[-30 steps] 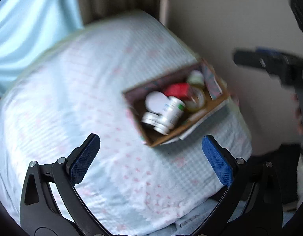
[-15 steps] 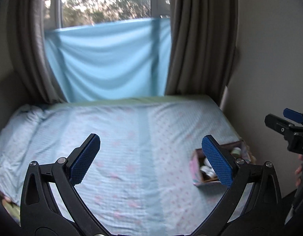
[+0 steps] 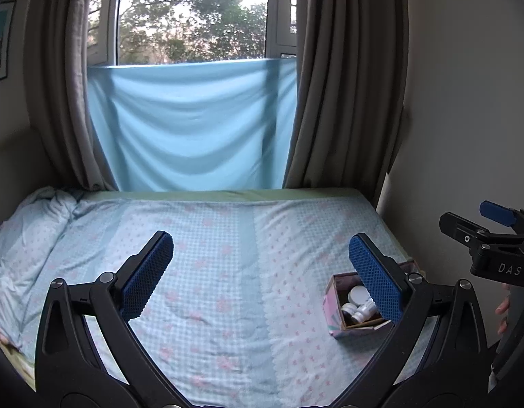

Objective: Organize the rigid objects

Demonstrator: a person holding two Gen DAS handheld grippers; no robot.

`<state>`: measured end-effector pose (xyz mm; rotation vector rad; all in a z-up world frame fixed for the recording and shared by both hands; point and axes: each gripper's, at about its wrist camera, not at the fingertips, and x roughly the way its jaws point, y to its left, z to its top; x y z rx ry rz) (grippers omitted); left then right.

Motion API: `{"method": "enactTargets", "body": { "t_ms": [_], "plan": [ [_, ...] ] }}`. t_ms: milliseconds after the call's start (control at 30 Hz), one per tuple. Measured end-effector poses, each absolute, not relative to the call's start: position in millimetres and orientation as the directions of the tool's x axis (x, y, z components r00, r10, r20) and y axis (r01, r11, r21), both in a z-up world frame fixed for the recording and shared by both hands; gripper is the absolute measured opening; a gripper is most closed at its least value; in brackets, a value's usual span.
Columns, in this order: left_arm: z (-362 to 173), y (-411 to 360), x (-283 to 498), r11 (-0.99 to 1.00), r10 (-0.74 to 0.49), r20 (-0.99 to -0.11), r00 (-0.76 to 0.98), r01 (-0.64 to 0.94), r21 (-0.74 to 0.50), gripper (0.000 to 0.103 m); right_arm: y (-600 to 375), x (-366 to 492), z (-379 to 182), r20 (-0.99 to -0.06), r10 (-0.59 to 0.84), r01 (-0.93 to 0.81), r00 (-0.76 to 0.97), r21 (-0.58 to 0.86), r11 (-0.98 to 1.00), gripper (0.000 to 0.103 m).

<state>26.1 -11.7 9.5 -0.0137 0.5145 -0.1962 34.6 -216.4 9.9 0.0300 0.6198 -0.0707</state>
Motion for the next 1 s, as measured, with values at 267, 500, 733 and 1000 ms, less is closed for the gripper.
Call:
{"method": "enactTargets", "body": {
  "t_ms": [267,500,733,1000],
  "plan": [
    [10.8,-13.2,28.5,0.984,-0.172,-0.475,0.863,0.172,-0.044,0.103,-216.7,37.1,14.2,-0.564,-0.068,0.082,0.823,0.001,0.997,0.103],
    [11.0,-13.8,27.6,0.985,-0.17,-0.47,0.866,0.167,-0.048,0.103,-216.1,38.2,14.4,-0.564,-0.068,0.082,0.823,-0.001,0.997,0.103],
    [11.7,-14.0,28.3,0.984,-0.176,-0.47,0.865,0.17,-0.055,0.103,-216.0,39.2,12.5,-0.568,-0.068,0.081,0.82,-0.002,0.997,0.103],
    [11.7,-13.0,29.1,0.984,-0.172,-0.475,0.863,0.168,-0.052,0.103,-215.9,39.1,12.9,-0.569,-0.067,0.08,0.819,-0.002,0.997,0.103]
  ]
}}
